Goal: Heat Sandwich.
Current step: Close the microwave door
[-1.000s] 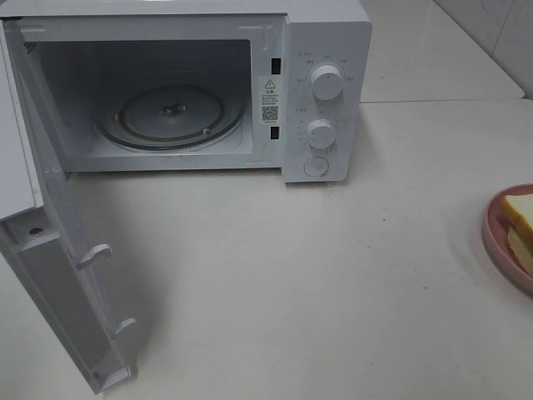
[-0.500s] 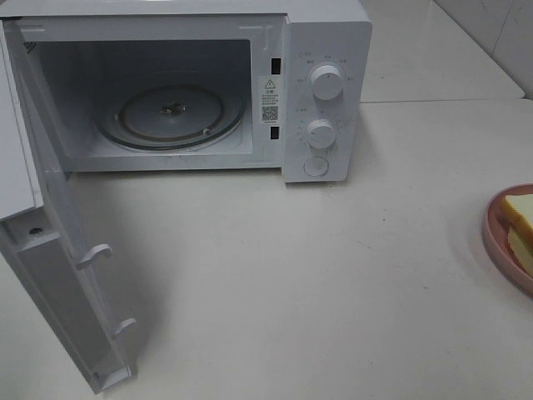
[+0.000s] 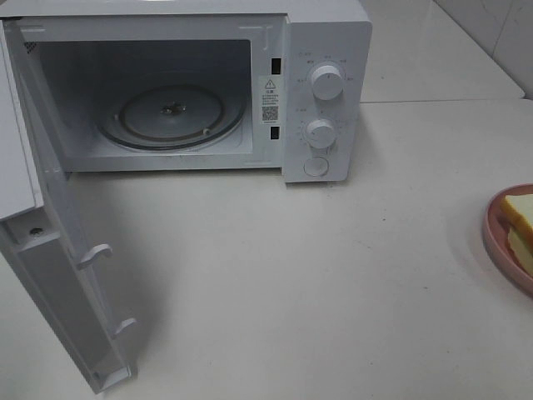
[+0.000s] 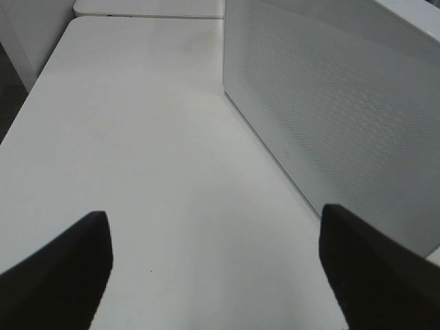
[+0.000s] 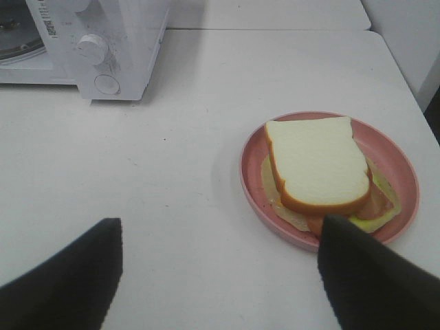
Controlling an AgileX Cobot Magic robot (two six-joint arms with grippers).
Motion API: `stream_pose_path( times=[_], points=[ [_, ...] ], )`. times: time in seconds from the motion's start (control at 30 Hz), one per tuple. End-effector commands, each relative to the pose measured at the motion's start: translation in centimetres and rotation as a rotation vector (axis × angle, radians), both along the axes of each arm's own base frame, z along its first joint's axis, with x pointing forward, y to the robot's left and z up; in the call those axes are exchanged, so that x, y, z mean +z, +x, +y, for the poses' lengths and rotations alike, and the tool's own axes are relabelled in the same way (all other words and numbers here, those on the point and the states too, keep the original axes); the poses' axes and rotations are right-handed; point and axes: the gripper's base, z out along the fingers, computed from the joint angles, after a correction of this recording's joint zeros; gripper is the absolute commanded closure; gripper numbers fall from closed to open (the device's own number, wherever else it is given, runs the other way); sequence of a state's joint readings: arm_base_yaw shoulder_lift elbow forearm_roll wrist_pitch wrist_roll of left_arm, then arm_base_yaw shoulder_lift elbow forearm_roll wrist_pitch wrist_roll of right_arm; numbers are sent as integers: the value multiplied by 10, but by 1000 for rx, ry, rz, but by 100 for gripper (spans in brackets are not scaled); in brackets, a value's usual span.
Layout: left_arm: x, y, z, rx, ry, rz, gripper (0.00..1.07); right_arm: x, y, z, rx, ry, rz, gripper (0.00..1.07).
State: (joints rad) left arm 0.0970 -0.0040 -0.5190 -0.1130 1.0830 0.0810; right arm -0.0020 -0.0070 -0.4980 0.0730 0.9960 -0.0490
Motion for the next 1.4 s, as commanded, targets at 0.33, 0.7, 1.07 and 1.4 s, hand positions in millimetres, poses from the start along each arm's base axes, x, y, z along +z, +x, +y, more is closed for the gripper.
stream_pose_path(
  times=[0.33, 0.7, 1.07, 1.4],
  points=[
    [0, 0, 0, 5, -5, -17, 28, 0, -4, -1, -9, -14, -24, 32],
    [0, 0, 0, 5, -5, -17, 28, 0, -4, -1, -9, -14, -24, 32],
    [0, 0, 0, 5, -5, -17, 28, 0, -4, -1, -9, -14, -24, 32],
    [0, 0, 0, 5, -5, -17, 28, 0, -4, -1, -10, -11, -24, 32]
  ],
)
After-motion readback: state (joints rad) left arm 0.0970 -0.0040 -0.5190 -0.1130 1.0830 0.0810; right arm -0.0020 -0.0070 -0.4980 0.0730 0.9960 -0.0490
